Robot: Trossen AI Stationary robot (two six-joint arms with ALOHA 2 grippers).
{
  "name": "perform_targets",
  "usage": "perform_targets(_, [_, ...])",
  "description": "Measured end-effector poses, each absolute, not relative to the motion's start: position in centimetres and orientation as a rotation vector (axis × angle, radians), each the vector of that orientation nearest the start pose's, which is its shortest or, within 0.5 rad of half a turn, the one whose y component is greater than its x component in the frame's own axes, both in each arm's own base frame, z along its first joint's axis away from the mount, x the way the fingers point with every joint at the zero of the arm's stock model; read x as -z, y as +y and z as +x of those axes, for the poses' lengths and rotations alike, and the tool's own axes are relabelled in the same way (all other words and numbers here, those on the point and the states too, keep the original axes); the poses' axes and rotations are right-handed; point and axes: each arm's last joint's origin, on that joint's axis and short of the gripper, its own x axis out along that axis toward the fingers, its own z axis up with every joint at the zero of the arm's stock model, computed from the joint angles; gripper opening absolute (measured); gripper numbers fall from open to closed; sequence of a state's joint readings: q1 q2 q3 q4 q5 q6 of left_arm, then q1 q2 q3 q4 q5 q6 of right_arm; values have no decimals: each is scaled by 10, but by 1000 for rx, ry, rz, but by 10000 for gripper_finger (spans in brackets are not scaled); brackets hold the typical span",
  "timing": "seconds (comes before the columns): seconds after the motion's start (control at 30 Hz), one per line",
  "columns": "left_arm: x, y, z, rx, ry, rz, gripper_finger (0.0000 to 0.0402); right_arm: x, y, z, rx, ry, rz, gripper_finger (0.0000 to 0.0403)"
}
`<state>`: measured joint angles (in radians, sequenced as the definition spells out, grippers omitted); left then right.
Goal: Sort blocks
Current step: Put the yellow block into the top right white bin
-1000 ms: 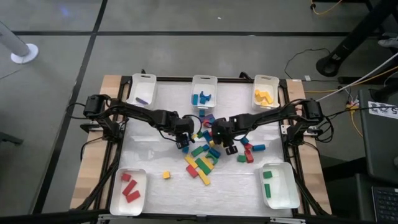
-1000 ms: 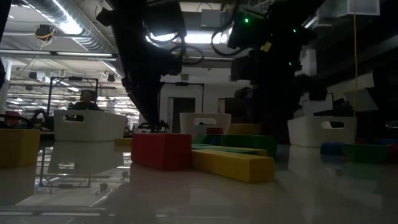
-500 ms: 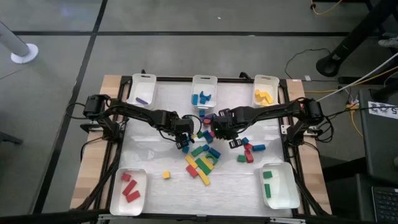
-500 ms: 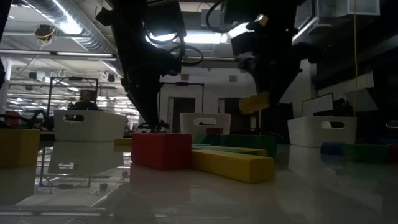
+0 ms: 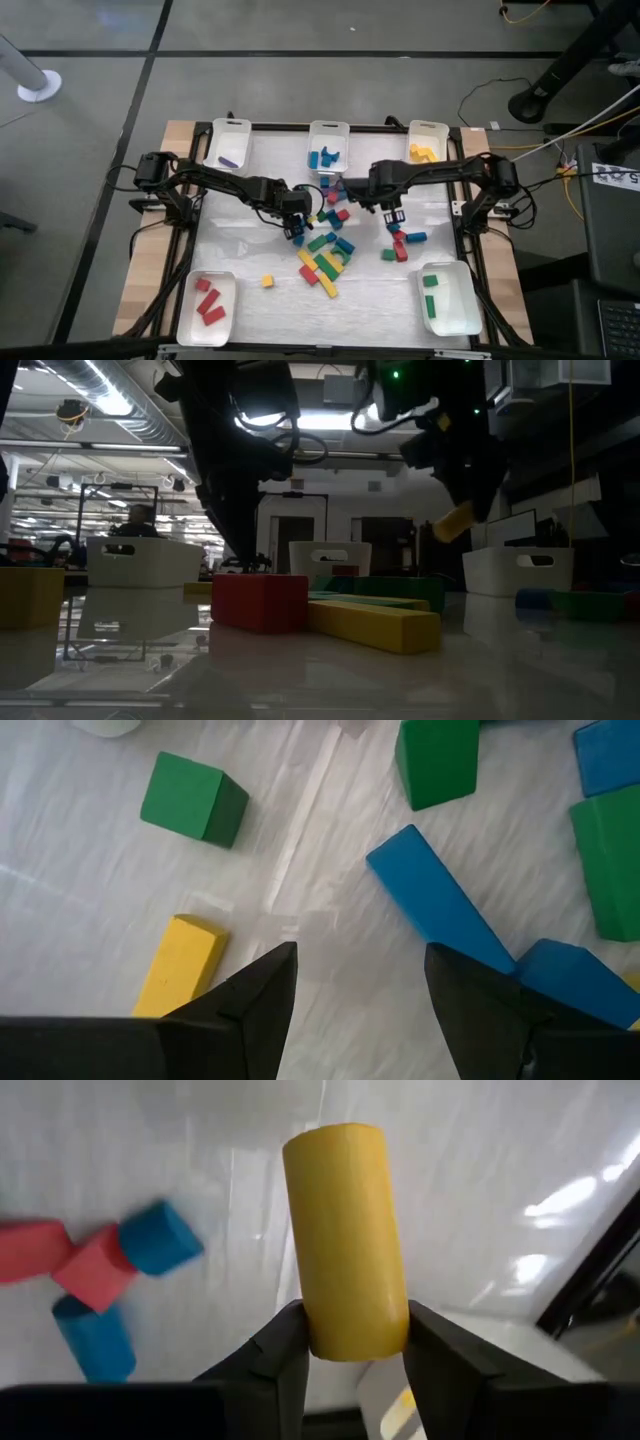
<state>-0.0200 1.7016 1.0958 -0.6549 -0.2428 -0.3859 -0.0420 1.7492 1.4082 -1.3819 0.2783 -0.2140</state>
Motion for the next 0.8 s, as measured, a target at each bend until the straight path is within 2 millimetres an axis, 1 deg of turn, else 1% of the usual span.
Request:
perform_targets(0.13, [-184, 1, 321, -426, 1172, -172, 210, -245, -37, 295, 80, 1811, -313, 145])
perform_targets(0.27, [-184, 1, 321, -426, 1173, -172, 210, -246, -59, 287, 131, 1870, -258, 145])
perform_targets(0.4, [-184, 1, 321, -430, 1172, -177, 210, -248, -83, 278, 220, 1924, -265, 146])
perform_targets(0.5, [-184, 1, 321, -433, 1171, -182, 210, -249, -103, 271, 272, 1954, -263, 146])
perform_targets(0.6, [-184, 1, 321, -434, 1171, -183, 210, -249, -125, 262, 326, 1977, -217, 146])
perform_targets(0.8, [-184, 1, 321, -435, 1171, -184, 210, -250, -169, 235, 477, 2030, -111, 146])
